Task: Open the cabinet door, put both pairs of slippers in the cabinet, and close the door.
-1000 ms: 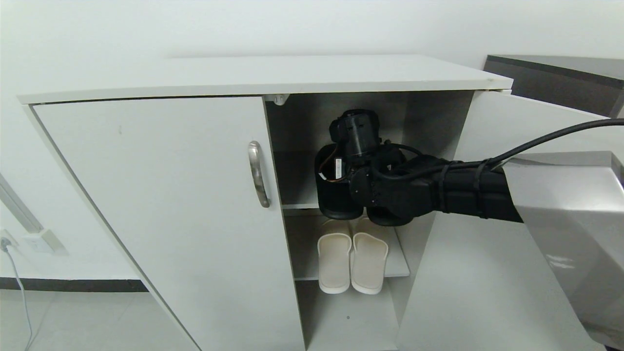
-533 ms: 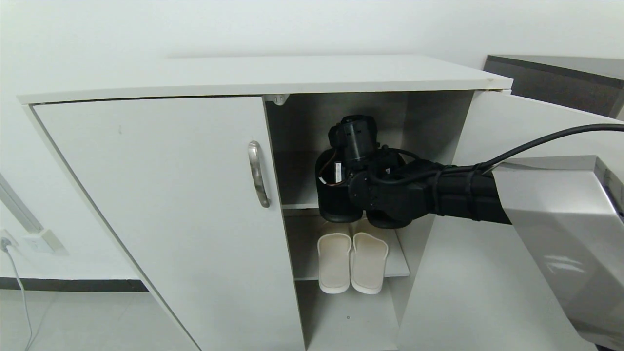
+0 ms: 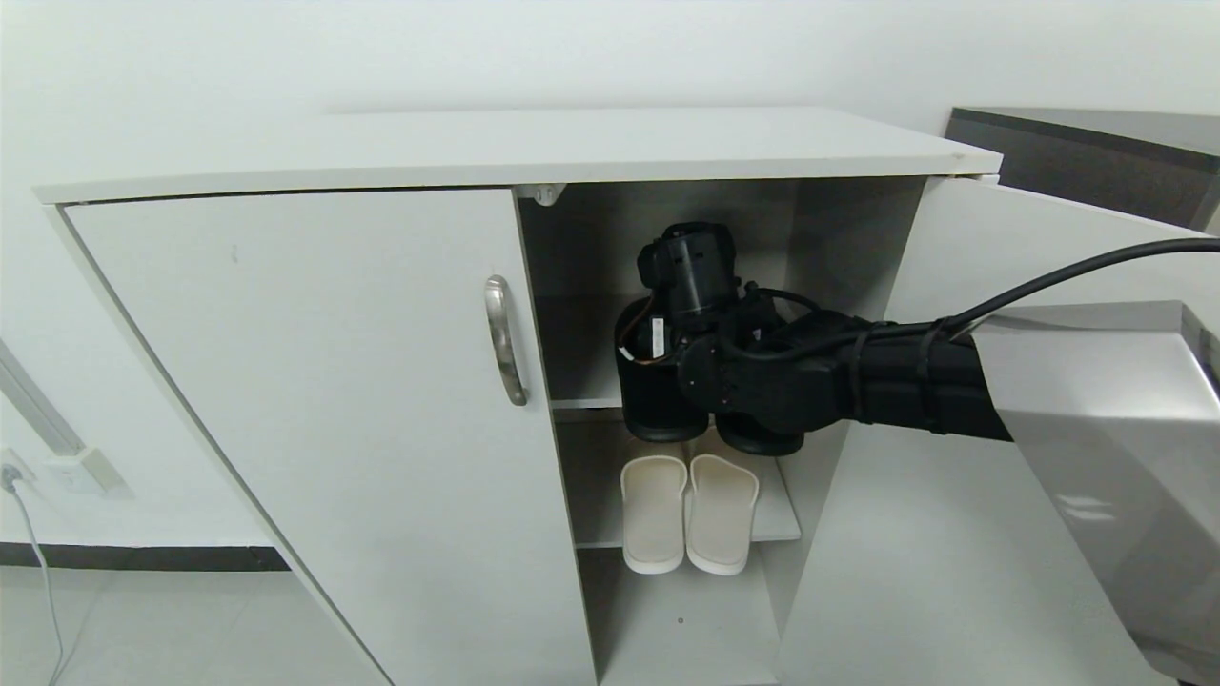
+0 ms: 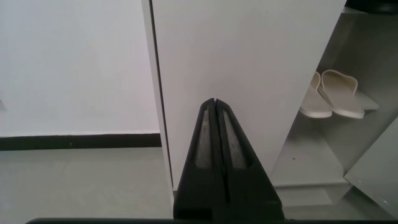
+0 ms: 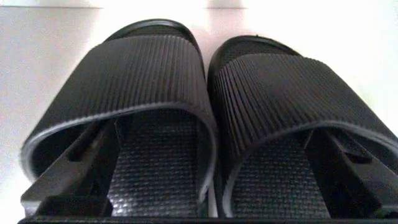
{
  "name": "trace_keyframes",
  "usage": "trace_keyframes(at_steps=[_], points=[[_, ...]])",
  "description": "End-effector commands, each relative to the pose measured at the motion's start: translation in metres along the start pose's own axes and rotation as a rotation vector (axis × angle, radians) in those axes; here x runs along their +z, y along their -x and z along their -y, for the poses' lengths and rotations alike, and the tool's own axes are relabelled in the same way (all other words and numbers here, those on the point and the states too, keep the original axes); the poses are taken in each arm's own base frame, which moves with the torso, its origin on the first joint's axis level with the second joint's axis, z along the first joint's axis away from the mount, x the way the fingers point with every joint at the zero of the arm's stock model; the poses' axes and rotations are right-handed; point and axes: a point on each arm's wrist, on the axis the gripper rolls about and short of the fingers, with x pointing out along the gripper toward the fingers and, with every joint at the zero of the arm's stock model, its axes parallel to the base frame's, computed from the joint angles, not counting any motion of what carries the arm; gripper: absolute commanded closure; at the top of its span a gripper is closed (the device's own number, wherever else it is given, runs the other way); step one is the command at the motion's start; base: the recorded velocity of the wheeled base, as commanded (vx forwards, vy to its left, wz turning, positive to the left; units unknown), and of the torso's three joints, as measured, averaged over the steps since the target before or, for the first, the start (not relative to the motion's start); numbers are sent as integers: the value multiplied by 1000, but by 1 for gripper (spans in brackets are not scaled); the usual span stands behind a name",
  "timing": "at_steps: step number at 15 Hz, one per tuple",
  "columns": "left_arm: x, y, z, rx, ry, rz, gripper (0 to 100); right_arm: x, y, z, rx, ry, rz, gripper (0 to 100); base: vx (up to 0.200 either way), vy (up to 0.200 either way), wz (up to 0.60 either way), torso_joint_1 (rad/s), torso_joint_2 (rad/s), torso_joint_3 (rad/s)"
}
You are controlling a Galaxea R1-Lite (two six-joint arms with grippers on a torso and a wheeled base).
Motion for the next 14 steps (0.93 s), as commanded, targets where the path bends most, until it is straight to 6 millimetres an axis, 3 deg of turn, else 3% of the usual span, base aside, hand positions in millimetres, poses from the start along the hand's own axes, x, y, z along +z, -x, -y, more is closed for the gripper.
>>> trace_keyframes(at_steps=[1,8,10,14], points=[[0,0,0,1,0,0,100,5,14,2,15,1,-2,0,0,0,0,0,0,0],[0,0,0,1,0,0,100,-1,68,16,77,17,-22,0,0,0,0,0,0,0],[0,0,0,1,0,0,100,-6,94,21,121,22,-17,0,0,0,0,0,0,0],[0,0,0,1,0,-1,100,-18,122,30,165,38,-23,0,0,0,0,0,0,0]])
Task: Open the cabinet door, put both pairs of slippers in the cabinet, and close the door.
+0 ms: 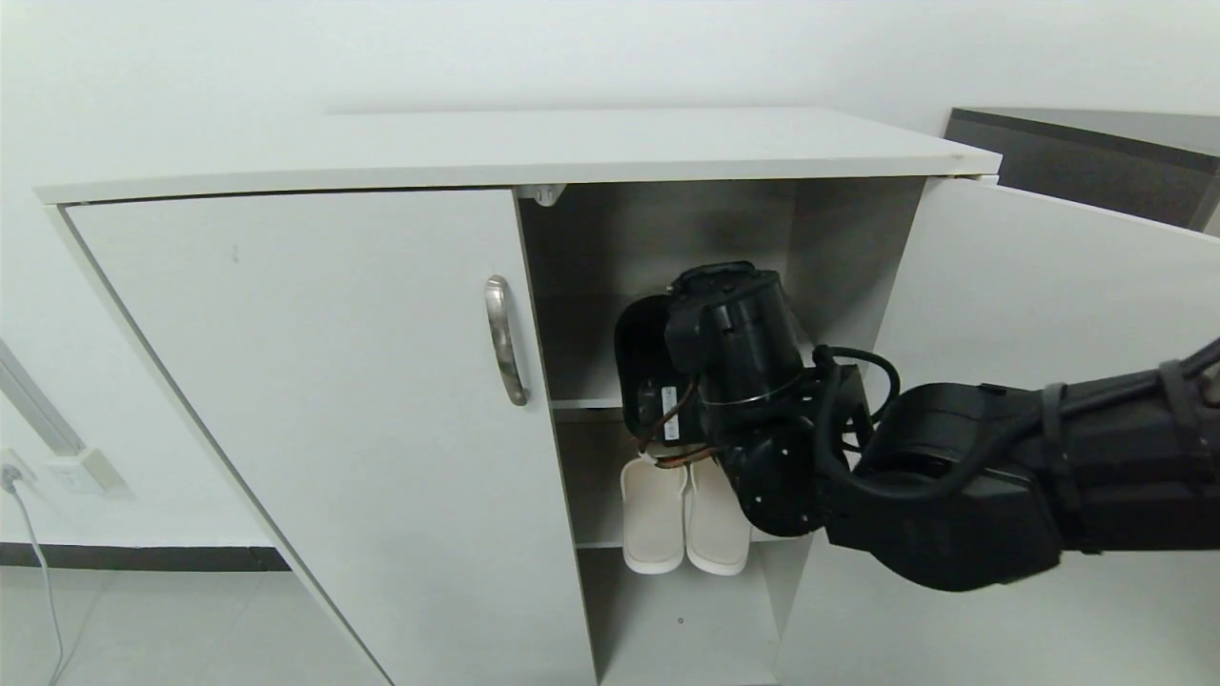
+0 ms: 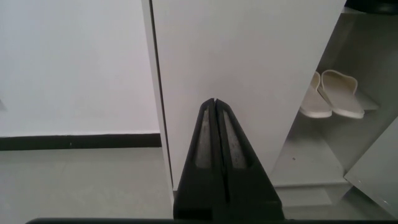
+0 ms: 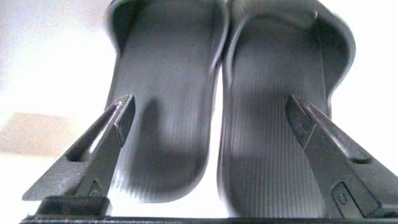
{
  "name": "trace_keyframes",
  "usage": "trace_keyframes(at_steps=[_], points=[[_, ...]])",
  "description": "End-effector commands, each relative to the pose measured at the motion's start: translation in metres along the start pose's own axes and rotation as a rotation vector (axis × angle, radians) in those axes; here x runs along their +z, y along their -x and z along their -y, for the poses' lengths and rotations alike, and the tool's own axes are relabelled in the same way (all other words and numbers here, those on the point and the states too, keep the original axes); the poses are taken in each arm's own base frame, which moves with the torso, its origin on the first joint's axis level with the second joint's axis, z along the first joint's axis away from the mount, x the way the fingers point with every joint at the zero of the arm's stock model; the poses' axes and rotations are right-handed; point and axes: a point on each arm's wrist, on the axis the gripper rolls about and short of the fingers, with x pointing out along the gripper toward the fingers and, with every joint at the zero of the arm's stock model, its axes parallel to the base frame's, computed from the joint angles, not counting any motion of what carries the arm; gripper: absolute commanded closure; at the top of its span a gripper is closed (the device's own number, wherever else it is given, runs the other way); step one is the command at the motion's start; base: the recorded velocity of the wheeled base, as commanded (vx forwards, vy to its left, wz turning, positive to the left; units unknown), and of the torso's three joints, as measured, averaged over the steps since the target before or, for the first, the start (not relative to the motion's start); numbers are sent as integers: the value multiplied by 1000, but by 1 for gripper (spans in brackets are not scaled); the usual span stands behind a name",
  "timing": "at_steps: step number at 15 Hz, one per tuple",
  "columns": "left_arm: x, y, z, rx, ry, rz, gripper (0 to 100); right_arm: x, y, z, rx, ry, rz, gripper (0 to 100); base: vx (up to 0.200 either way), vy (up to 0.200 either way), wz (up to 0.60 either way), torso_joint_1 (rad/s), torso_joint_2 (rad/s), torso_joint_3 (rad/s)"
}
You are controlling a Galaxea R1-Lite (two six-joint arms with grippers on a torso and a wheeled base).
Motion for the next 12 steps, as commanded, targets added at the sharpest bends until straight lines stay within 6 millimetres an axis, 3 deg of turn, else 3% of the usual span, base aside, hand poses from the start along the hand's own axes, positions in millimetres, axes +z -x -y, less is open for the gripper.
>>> trace_keyframes(at_steps=[1,3,7,8,12], points=[[0,0,0,1,0,0,100,-1,30,10,43,-13,21,0,0,0,0,0,0,0],[0,0,0,1,0,0,100,-11,41,17,65,-16,30,0,0,0,0,0,0,0],[0,0,0,-1,-1,0,100,-38,42,26,105,-30,43,0,0,0,0,0,0,0],[0,0,0,-1,-1,0,100,-41,42,26,114,-27,42,100,0,0,0,0,0,0],[0,0,0,-1,-1,-1,100,-42,40,25,124,-26,44,100,0,0,0,0,0,0]])
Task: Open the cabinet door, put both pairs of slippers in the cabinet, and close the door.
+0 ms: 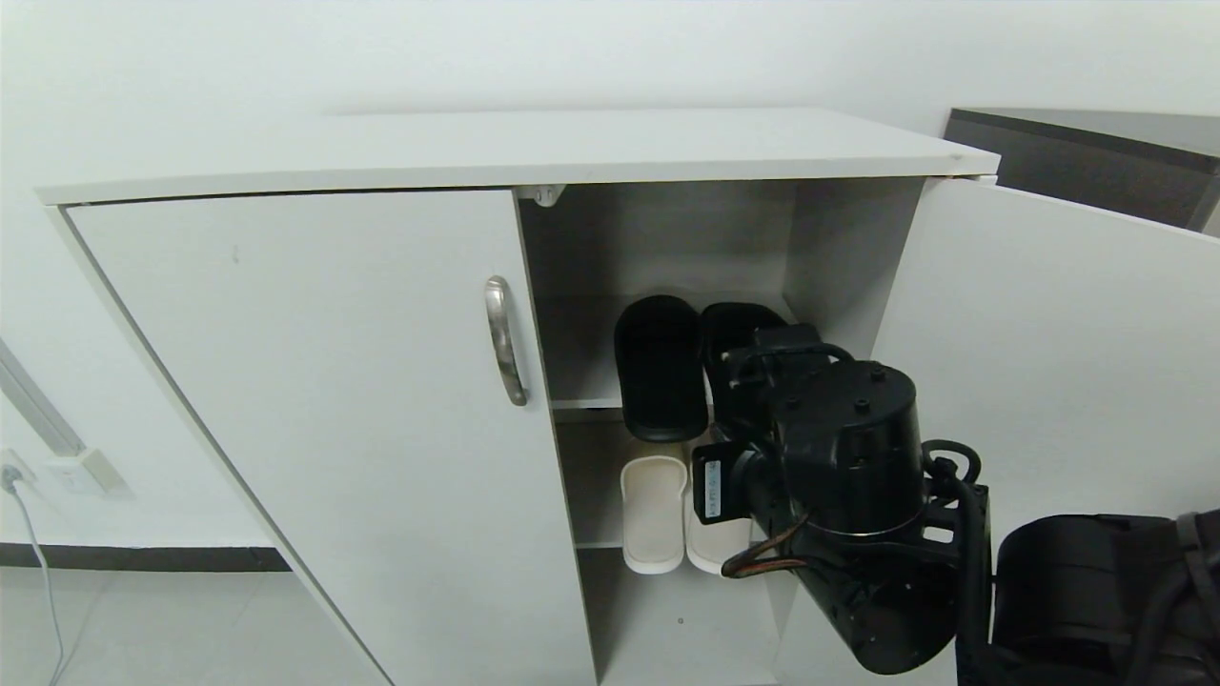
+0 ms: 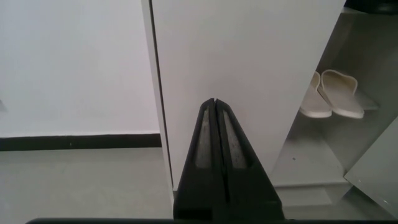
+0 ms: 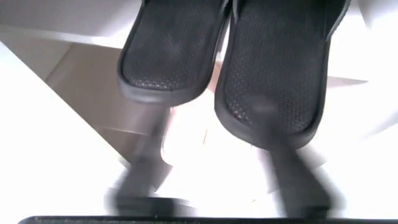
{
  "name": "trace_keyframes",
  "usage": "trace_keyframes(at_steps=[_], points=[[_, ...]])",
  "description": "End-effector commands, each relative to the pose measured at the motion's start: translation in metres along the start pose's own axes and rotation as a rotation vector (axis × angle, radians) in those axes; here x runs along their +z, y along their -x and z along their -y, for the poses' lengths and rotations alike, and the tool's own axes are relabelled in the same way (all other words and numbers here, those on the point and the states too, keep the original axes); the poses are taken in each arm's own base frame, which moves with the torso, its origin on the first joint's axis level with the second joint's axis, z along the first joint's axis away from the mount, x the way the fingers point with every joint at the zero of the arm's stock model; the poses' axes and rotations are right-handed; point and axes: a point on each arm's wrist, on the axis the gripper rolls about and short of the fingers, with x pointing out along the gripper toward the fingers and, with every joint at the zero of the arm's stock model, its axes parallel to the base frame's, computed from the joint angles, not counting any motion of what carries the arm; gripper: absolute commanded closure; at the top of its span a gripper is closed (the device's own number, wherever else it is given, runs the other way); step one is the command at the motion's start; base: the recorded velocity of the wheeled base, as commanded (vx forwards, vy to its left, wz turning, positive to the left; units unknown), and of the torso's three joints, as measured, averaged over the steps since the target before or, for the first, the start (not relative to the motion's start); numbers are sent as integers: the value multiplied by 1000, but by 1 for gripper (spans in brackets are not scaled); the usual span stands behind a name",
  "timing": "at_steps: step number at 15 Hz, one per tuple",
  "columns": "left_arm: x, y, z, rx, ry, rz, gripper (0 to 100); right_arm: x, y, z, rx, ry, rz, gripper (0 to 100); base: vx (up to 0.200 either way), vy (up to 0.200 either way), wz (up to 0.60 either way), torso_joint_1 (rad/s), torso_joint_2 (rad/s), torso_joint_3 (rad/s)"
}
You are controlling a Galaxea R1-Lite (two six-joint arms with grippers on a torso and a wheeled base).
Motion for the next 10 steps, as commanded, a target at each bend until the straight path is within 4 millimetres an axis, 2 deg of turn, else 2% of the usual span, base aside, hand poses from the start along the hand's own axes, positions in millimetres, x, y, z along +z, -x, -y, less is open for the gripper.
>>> trace_keyframes(at_steps=[1,10], points=[[0,0,0,1,0,0,100,-3,-2,-1,-3,8,-6,100,0,0,0,0,0,0],[0,0,0,1,2,0,100,-12,-11,-7,-7,10,3,100,0,0,0,0,0,0]])
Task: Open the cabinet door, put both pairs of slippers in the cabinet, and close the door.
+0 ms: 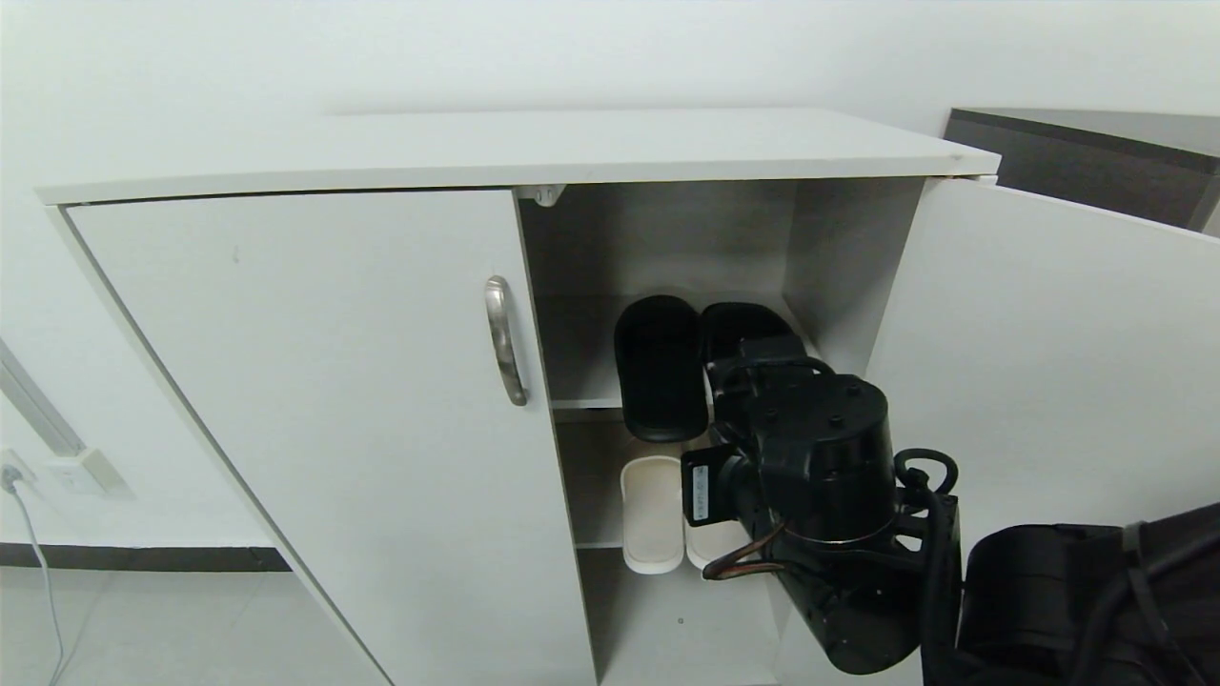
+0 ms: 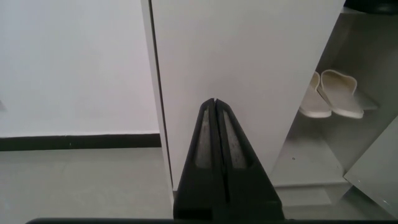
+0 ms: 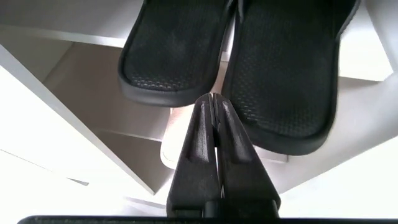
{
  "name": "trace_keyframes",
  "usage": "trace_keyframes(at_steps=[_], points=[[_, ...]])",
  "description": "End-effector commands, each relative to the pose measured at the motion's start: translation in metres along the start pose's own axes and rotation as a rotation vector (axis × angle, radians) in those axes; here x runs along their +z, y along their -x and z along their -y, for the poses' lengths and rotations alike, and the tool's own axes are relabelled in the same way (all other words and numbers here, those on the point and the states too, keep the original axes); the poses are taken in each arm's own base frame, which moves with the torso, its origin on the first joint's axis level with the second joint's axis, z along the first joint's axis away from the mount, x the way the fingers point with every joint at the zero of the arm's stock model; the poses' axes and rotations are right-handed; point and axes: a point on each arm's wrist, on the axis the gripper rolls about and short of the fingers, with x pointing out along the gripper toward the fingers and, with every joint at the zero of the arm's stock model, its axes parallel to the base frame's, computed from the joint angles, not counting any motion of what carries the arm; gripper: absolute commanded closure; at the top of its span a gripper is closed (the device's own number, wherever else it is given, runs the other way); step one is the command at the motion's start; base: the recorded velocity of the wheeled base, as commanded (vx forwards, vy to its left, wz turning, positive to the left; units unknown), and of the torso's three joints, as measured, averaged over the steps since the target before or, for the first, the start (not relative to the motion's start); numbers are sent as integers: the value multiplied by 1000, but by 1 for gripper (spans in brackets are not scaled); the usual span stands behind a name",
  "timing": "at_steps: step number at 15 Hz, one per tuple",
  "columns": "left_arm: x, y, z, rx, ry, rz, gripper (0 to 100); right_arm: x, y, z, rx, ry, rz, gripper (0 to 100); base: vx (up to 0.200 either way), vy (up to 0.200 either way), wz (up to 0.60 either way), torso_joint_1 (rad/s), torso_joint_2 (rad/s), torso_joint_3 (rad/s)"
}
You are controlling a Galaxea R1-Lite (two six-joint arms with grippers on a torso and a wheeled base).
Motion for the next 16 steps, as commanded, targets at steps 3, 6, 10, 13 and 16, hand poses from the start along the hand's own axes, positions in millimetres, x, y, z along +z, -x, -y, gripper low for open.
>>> trace_keyframes(at_steps=[3,6,10,13,16], points=[[0,0,0,-1,-1,-1,100,-5,-2,-2,-1,12,-11,100,-133,0,0,3,3,0],[0,0,0,-1,-1,0,100,-5,-2,-2,-1,13,-12,100,-200,0,0,7,4,2],[0,0,0,-1,1,0,100,-8,-3,-3,-4,17,-17,100,-200,0,0,4,4,0],[0,0,0,-1,2,-1,100,-12,-3,-4,-1,25,-25,100,-200,0,0,1,9,4],[0,0,0,-1,1,-1,100,-15,-6,-4,-6,31,-34,100,-200,0,0,2,7,4]])
